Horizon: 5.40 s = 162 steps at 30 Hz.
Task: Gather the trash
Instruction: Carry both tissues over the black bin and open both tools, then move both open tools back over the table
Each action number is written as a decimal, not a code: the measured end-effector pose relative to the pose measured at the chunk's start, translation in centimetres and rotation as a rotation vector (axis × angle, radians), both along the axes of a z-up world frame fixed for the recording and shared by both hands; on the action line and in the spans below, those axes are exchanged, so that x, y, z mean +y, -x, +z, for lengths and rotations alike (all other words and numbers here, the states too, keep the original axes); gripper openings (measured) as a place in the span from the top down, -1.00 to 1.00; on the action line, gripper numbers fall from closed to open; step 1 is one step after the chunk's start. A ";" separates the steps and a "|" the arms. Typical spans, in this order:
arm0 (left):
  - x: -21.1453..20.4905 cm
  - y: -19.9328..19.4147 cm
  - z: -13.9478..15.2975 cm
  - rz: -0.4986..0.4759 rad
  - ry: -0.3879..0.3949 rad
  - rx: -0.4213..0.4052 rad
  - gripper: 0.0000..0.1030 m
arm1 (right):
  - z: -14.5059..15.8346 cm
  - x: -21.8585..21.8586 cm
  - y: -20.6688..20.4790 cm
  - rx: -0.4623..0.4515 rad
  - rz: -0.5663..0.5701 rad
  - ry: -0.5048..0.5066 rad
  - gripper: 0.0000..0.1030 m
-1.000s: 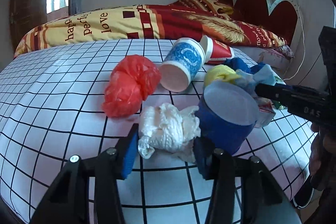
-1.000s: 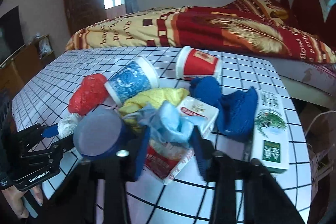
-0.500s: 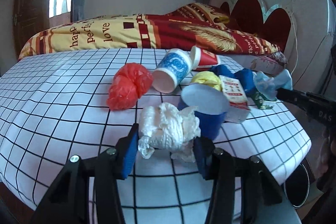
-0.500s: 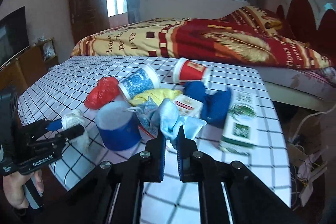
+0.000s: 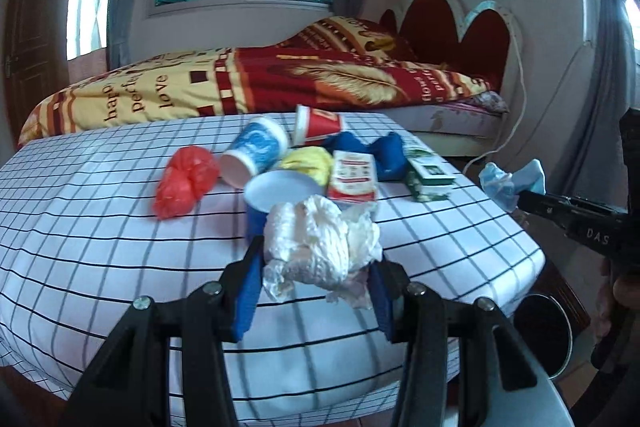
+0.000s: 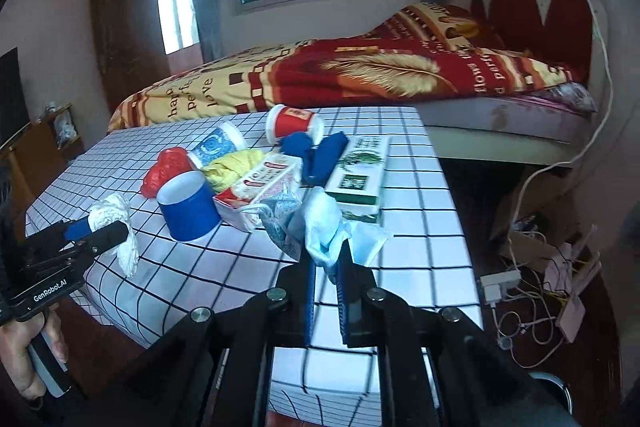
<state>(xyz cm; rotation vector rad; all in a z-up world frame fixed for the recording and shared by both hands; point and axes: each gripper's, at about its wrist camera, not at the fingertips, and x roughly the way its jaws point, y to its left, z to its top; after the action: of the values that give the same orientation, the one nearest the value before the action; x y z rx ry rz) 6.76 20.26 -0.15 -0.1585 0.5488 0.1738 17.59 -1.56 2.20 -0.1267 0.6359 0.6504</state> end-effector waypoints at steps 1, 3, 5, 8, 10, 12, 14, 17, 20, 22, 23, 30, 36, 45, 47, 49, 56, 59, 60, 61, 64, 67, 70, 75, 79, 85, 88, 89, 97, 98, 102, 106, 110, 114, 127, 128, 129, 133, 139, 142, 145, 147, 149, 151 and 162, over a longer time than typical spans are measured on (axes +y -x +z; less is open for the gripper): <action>-0.6 -0.1 0.0 -0.011 0.000 -0.002 0.05 | 0.0 -0.7 0.1 -0.001 -0.009 -0.001 0.81; -1.6 -0.4 0.2 -0.031 -0.001 -0.004 0.05 | 0.1 -2.0 0.2 -0.001 -0.030 0.000 0.81; -2.9 -0.8 0.3 -0.058 -0.005 -0.006 0.05 | 0.0 -3.3 0.2 0.001 -0.051 0.000 0.81; -4.6 -1.4 0.3 -0.094 -0.008 -0.005 0.05 | -0.1 -5.4 0.4 0.004 -0.088 0.002 0.81; -5.7 -1.8 0.2 -0.116 -0.004 -0.004 0.05 | -0.1 -6.8 0.5 0.003 -0.115 0.005 0.81; -6.6 -2.1 0.1 -0.135 -0.002 -0.003 0.05 | -0.1 -8.1 0.5 0.005 -0.138 0.006 0.81; -7.7 -2.5 0.0 -0.162 0.000 -0.001 0.05 | -0.2 -9.5 0.6 0.009 -0.165 0.009 0.81; -9.4 -3.0 -0.1 -0.200 -0.002 0.000 0.05 | -0.3 -11.3 0.7 0.014 -0.197 0.013 0.81; -11.1 -3.5 -0.1 -0.237 -0.005 0.003 0.05 | -0.5 -13.1 0.9 0.019 -0.231 0.018 0.81; -12.3 -3.9 -0.2 -0.259 -0.003 0.007 0.05 | -0.6 -14.3 1.1 0.024 -0.250 0.021 0.81; -12.9 -4.0 -0.2 -0.269 -0.003 0.008 0.05 | -0.7 -14.8 1.2 0.025 -0.259 0.022 0.81; -17.0 -4.7 -0.4 -0.361 -0.013 0.024 0.05 | -0.7 -18.5 1.6 0.038 -0.330 0.024 0.81; -20.4 -5.1 -0.6 -0.436 -0.015 0.037 0.05 | -0.8 -21.8 2.4 0.042 -0.387 0.030 0.81; -25.4 -5.6 -1.2 -0.530 -0.016 0.056 0.05 | -2.4 -26.9 3.9 0.079 -0.473 0.045 0.81; -26.6 -5.6 -1.3 -0.551 -0.017 0.060 0.05 | -2.7 -28.0 4.2 0.083 -0.490 0.046 0.81; -27.7 -5.8 -1.4 -0.571 -0.019 0.063 0.05 | -3.2 -29.0 4.6 0.089 -0.503 0.052 0.81; -31.7 -6.1 -3.2 -0.658 -0.031 0.126 0.04 | -5.1 -31.7 5.3 0.127 -0.510 0.072 0.81; -33.2 -6.2 -4.4 -0.687 -0.032 0.152 0.04 | -6.4 -32.5 5.3 0.155 -0.506 0.095 0.81; -33.6 -6.4 -4.8 -0.695 -0.028 0.162 0.04 | -6.9 -32.7 5.3 0.168 -0.505 0.096 0.81; -34.1 -6.6 -5.5 -0.703 -0.026 0.180 0.04 | -7.4 -33.0 5.3 0.177 -0.504 0.098 0.81; -35.1 -7.1 -6.7 -0.722 -0.021 0.215 0.04 | -9.0 -33.7 5.1 0.207 -0.494 0.114 0.81; -36.0 -7.8 -8.3 -0.737 -0.023 0.256 0.03 | -10.7 -34.1 4.8 0.235 -0.478 0.125 0.80; -36.6 -8.7 -10.1 -0.747 -0.022 0.308 0.01 | -13.1 -33.9 3.9 0.278 -0.452 0.160 0.80; -37.6 -9.5 -12.3 -0.766 0.001 0.372 -0.19 | -16.0 -33.1 2.3 0.329 -0.416 0.191 0.80; -38.2 -10.2 -14.6 -0.735 -0.036 0.459 -0.66 | -19.0 -33.7 1.2 0.376 -0.458 0.272 -0.32; -37.2 -10.0 -14.9 -0.676 -0.079 0.455 -0.92 | -19.8 -35.4 1.0 0.398 -0.538 0.334 -0.85; -36.9 -9.9 -14.3 -0.654 -0.095 0.432 -0.93 | -18.6 -35.7 0.9 0.382 -0.570 0.312 -0.99; -36.8 -9.8 -14.0 -0.647 -0.101 0.420 -0.93 | -18.0 -35.7 0.8 0.371 -0.576 0.298 -1.00; -35.8 -10.1 -10.9 -0.594 -0.121 0.331 -0.95 | -14.1 -35.0 0.5 0.289 -0.597 0.230 -1.00; -35.7 -10.1 -10.7 -0.596 -0.121 0.324 -0.95 | -13.7 -34.9 0.5 0.281 -0.597 0.221 -1.00; -35.4 -9.8 -9.1 -0.592 -0.143 0.291 -0.95 | -12.4 -34.3 0.5 0.249 -0.597 0.207 -1.00; -34.7 -9.5 -6.9 -0.573 -0.156 0.242 -0.96 | -10.9 -33.8 0.8 0.210 -0.600 0.175 -1.00; -33.5 -9.4 -5.0 -0.549 -0.162 0.202 -0.96 | -9.3 -33.2 0.7 0.185 -0.605 0.125 -1.00; -32.3 -9.3 -4.1 -0.520 -0.169 0.177 -0.96 | -8.0 -31.9 0.8 0.157 -0.589 0.109 -1.00; -27.1 -7.8 -1.4 -0.424 -0.188 0.121 -0.96 | -5.0 -25.2 0.5 0.071 -0.472 0.102 -1.00; -26.6 -7.6 -1.2 -0.418 -0.186 0.116 -0.96 | -4.9 -24.9 0.5 0.067 -0.465 0.099 -1.00; -25.9 -7.4 -0.9 -0.404 -0.186 0.109 -0.96 | -4.7 -24.4 0.4 0.061 -0.457 0.095 -1.00; -23.1 -6.5 -0.2 -0.352 -0.181 0.083 -0.96 | -4.2 -22.1 0.2 0.044 -0.413 0.084 -1.00; -17.9 -4.7 0.7 -0.226 -0.188 0.046 -0.96 | -3.6 -17.9 -0.1 0.010 -0.333 0.085 -1.00; -15.3 -4.0 0.9 -0.162 -0.188 0.035 -0.96 | -3.3 -15.6 -0.3 0.008 -0.290 0.073 -1.00; -12.2 -3.4 0.9 -0.092 -0.187 0.034 -0.96 | -2.9 -13.3 -0.3 0.001 -0.250 0.057 -1.00; -10.1 -2.9 0.7 -0.041 -0.187 0.038 -0.96 | -2.7 -11.6 -0.5 0.012 -0.224 0.064 -1.00; -8.1 -2.5 0.5 -0.003 -0.177 0.040 -0.96 | -2.3 -10.1 -0.5 0.014 -0.220 0.065 -1.00; -6.0 -2.1 0.3 0.038 -0.164 0.043 -0.96 | -2.0 -8.8 -0.5 0.012 -0.202 0.041 -1.00; 1.7 -3.7 -1.8 0.148 -0.104 0.089 -0.88 | -1.8 -0.3 -2.4 0.007 -0.096 0.085 -1.00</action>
<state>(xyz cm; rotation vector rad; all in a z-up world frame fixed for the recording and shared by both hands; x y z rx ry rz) 10.43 22.00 -1.94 -0.0901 0.6157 0.3539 20.03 -1.81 0.37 -0.1716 0.6720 0.5318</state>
